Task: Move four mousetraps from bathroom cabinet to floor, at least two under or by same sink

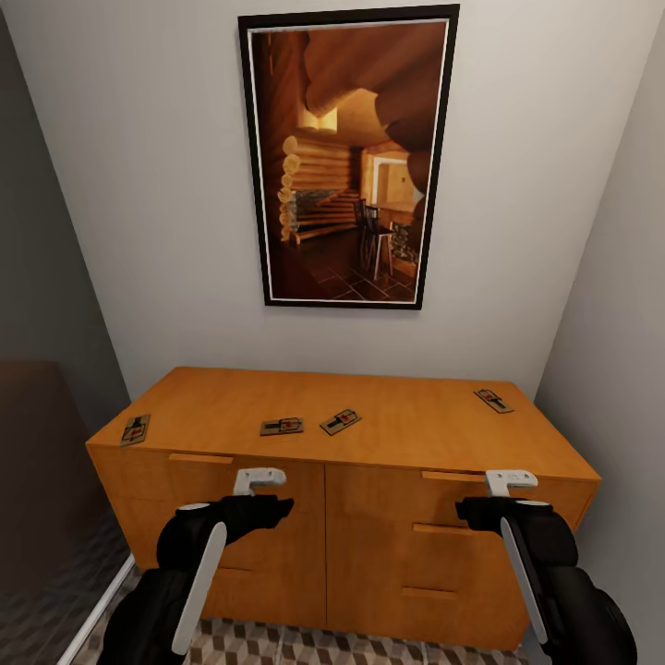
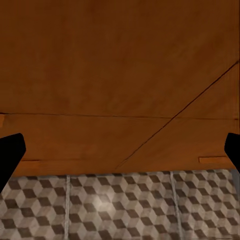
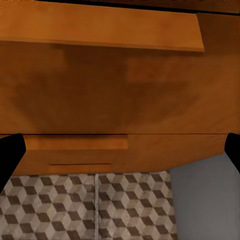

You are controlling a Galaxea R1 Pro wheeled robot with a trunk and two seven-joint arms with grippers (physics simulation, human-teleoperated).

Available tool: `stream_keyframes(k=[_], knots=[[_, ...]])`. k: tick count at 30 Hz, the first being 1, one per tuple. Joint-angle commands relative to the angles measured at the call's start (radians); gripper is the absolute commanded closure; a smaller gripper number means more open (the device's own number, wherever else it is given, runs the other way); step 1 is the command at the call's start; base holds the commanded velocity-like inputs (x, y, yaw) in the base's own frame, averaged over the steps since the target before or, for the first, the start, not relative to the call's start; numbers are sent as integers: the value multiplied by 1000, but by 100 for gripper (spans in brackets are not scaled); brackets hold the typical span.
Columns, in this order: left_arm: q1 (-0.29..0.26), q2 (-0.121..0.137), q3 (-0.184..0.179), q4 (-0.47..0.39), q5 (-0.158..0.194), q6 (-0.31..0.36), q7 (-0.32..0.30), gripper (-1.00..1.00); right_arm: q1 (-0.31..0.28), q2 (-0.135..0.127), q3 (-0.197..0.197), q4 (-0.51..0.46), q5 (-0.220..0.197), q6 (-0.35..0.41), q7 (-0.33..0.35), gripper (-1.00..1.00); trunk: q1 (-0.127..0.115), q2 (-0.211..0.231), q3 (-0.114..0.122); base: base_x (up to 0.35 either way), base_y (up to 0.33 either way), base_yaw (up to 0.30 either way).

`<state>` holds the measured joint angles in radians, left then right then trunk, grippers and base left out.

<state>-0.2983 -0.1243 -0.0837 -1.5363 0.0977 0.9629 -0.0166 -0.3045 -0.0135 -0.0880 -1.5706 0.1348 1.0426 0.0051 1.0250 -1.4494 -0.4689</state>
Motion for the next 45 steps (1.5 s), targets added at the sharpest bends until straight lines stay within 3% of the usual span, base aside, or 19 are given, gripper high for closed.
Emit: stream_keyframes(k=[1,6,13,36,45], knots=[[-1,0,0,-1,6,5,2,-100,-1,0,1,-1,3,5,1,-100,0,-1,-1,0,0,0],[-1,1,-49,0,5,6,5,-100,-1,0,1,0,3,5,0,-100,0,-1,-1,0,0,0],[-1,0,-78,1,5,9,7,-100,-1,0,1,0,3,5,0,-100,0,-1,-1,-18,0,0],[-1,-5,-84,1,5,16,12,-100,-4,-2,1,1,3,5,-1,-100,0,-1,-1,-95,0,0],[-1,-6,-85,0,5,8,13,-100,-37,-2,1,1,3,5,-2,-100,0,-1,-1,-4,0,0]])
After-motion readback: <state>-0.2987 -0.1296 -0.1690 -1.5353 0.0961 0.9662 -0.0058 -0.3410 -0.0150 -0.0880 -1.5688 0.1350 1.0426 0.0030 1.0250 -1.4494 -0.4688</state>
